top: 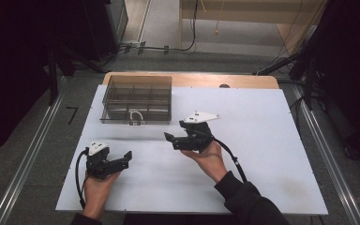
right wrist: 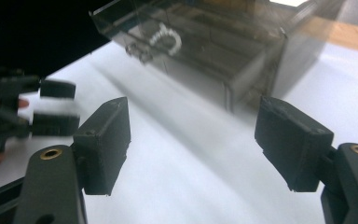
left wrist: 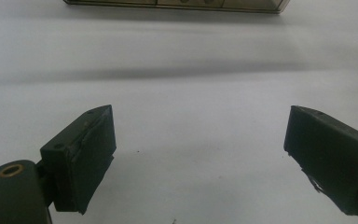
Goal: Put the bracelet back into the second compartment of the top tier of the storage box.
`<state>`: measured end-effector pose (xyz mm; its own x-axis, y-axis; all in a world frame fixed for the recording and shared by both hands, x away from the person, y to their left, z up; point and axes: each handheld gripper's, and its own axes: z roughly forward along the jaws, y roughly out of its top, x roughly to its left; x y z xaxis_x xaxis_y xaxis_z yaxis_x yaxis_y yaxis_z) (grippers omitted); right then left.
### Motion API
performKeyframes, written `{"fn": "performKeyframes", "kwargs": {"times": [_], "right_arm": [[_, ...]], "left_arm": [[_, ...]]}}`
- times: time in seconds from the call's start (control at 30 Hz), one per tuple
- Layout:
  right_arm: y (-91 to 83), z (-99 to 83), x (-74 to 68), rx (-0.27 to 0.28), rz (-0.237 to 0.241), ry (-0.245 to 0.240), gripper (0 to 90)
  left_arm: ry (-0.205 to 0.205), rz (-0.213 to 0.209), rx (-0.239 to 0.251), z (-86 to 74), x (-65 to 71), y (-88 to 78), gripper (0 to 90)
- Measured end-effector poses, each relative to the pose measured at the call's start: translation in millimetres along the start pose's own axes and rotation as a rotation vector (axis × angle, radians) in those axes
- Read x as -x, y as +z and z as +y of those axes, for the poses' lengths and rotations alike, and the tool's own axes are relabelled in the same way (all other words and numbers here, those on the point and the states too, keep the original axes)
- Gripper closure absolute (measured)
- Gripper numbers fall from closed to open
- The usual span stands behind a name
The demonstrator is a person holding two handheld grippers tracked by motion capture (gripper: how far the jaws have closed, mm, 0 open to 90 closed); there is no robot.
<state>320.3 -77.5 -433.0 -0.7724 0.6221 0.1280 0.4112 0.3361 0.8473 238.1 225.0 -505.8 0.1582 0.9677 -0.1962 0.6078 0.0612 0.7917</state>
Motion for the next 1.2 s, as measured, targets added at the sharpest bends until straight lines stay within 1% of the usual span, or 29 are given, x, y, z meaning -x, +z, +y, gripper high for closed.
{"fn": "performKeyframes", "kwargs": {"times": [0.03, 0.07, 0.1, 0.2, 0.23, 0.27, 0.3, 0.33, 0.37, 0.4, 0.43, 0.53, 0.57, 0.63, 0.77, 0.8, 0.83, 0.87, 0.93, 0.97, 1.0, 1.03, 1.07, 1.1, 1.13, 1.17, 1.2], "right_arm": [[-9.5, -8.0, 2.8, -0.005, -0.012, -0.004, 24.5], [-14.4, -11.9, 4.0, -0.007, -0.016, -0.005, 24.5], [-14.4, -11.9, 4.0, -0.007, -0.016, -0.005, 24.5], [-28.1, -23.1, 8.9, 0.0, -0.035, 0.001, 24.4], [-36.1, -29.9, 13.1, 0.002, -0.041, 0.01, 24.3], [-36.1, -29.9, 13.1, 0.002, -0.041, 0.01, 24.3], [-42.7, -36.0, 17.5, -0.006, -0.052, 0.017, 24.7], [-42.7, -36.0, 17.5, -0.006, -0.052, 0.017, 24.7], [-45.7, -39.0, 19.8, -0.007, -0.056, 0.023, 24.9], [-51.5, -44.2, 25.0, -0.011, -0.07, 0.031, 24.9], [-51.5, -44.2, 25.0, -0.011, -0.07, 0.031, 24.9], [-60.1, -51.8, 33.2, -0.014, -0.087, 0.045, 24.8], [-66.1, -57.3, 38.0, -0.026, -0.102, 0.05, 24.5], [-69.5, -60.6, 40.2, -0.031, -0.107, 0.052, 24.5], [-84.9, -74.7, 50.7, -0.043, -0.145, 0.06, 24.2], [-89.3, -78.1, 53.7, -0.045, -0.151, 0.067, 24.2], [-98.1, -84.8, 59.4, -0.047, -0.17, 0.079, 24.1], [-98.1, -84.8, 59.4, -0.047, -0.17, 0.079, 24.1], [-106.6, -91.8, 65.0, -0.047, -0.189, 0.091, 24.1], [-114.4, -98.9, 70.8, -0.048, -0.21, 0.103, 24.1], [-114.4, -98.9, 70.8, -0.048, -0.21, 0.103, 24.1], [-118.2, -102.4, 73.9, -0.051, -0.217, 0.114, 24.1], [-125.3, -109.3, 79.9, -0.056, -0.233, 0.136, 24.1], [-125.3, -109.3, 79.9, -0.056, -0.233, 0.136, 24.1], [-128.8, -112.8, 82.7, -0.058, -0.247, 0.138, 24.1], [-134.3, -119.5, 86.9, -0.067, -0.3, 0.119, 24.2], [-134.3, -119.5, 86.9, -0.067, -0.3, 0.119, 24.2]], "left_arm": [[0.002, 0.0, -0.001, 0.1, -0.2, 0.1, 9.4], [-0.003, 0.0, 0.001, 0.0, 0.2, 0.4, 9.4], [-0.003, 0.0, 0.002, 0.0, 0.3, 0.5, 9.4], [-0.001, -0.002, 0.001, 0.1, 0.5, 0.5, 9.4], [-0.002, -0.001, 0.001, 0.1, 0.6, 0.6, 9.4], [-0.003, -0.001, 0.0, 0.1, 0.6, 0.6, 9.4], [-0.003, -0.002, -0.001, 0.1, 0.5, 0.7, 9.4], [-0.004, -0.002, -0.003, 0.2, 0.5, 0.8, 9.4], [-0.004, -0.002, -0.003, 0.1, 0.5, 0.8, 9.4], [-0.004, -0.002, -0.002, 0.1, 0.5, 0.7, 9.4], [-0.004, -0.002, -0.002, 0.0, 0.5, 0.6, 9.4], [-0.005, 0.0, -0.003, -0.2, 0.1, 0.2, 9.4], [-0.007, 0.0, -0.003, -0.3, -0.2, 0.2, 9.4], [-0.008, 0.001, -0.001, -0.7, -0.8, 0.1, 9.4], [-0.01, 0.004, -0.001, -0.8, -1.3, 0.0, 9.4], [-0.01, 0.004, -0.001, -0.8, -1.2, 0.0, 9.4], [-0.01, 0.004, -0.001, -0.8, -1.1, 0.1, 9.4], [-0.011, 0.004, -0.001, -0.8, -0.9, 0.1, 9.4], [-0.01, 0.005, -0.002, -0.8, -0.7, 0.2, 9.4], [-0.01, 0.006, -0.003, -0.8, -0.7, 0.2, 9.4], [-0.011, 0.006, -0.002, -0.8, -0.8, 0.2, 9.4], [-0.013, 0.006, -0.001, -0.8, -0.7, 0.2, 9.4], [-0.013, 0.006, -0.001, -0.8, -0.8, 0.1, 9.4], [-0.014, 0.006, 0.0, -0.8, -0.9, 0.0, 9.4], [-0.015, 0.006, 0.0, -0.8, -0.9, 0.0, 9.4], [-0.015, 0.007, 0.0, -0.8, -0.9, -0.1, 9.4], [-0.017, 0.007, 0.0, -0.8, -1.0, 0.0, 9.4]]}}
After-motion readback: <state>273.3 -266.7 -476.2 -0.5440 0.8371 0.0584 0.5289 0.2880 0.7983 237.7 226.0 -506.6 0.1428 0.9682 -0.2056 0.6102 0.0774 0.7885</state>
